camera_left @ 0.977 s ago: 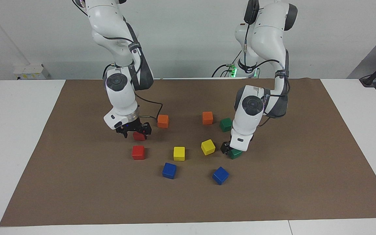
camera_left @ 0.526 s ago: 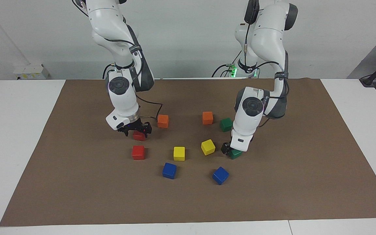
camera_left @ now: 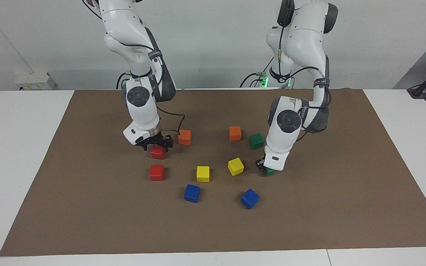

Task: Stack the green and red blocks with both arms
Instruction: 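Carry the green and red cubes outward with the left and right grippers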

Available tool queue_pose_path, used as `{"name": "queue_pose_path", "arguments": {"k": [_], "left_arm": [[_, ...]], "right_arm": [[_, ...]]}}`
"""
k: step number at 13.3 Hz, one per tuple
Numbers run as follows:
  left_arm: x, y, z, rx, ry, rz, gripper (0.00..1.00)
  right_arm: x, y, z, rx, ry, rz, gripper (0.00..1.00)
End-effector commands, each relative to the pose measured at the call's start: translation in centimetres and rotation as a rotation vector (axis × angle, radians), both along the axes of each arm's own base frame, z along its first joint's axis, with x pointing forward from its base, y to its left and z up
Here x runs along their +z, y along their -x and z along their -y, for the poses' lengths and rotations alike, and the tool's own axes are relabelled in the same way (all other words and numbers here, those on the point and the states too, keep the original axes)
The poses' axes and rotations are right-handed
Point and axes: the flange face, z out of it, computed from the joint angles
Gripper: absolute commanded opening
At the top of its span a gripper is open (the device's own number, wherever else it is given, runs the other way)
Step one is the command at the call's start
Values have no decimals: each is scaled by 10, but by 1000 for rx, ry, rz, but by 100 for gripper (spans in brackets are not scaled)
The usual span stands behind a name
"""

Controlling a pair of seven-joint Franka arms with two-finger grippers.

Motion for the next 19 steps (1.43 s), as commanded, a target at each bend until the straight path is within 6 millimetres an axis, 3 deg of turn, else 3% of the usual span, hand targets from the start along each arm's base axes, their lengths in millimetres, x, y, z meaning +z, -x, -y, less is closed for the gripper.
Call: {"name": "queue_pose_path", "arguments": {"k": [1, 3, 5, 6, 8, 9, 11, 14, 16, 19], "left_arm": [[41, 11, -65, -66, -5, -19, 0], [61, 27, -128, -119, 25, -23, 0], [67, 30, -166, -187, 72, -33, 0], [64, 28, -183, -216, 77, -33, 0], [60, 31, -214, -332, 92, -24, 0], [54, 33, -232, -342, 96, -25, 0], [39, 37, -241, -332, 90, 12, 0], [25, 38, -265, -292, 93, 21, 0], [9, 37, -268, -282, 101, 3, 0], [1, 39, -283, -260, 101, 4, 0]], "right_arm": [[-1, 10, 0, -14, -12, 32, 100], [-5, 13, 0, -15, -16, 41, 100], [-6, 13, 1, -16, -16, 39, 97], [-6, 12, 2, -18, -16, 39, 80], [-5, 10, 4, -22, -16, 42, 23], [-5, 9, 6, -20, -15, 43, 0], [6, 0, 4, -19, -12, 36, 0], [54, -22, 14, -27, 10, -9, 0], [82, -29, 53, 19, 6, 13, 0], [87, -39, 141, 144, 2, 45, 0]]}}
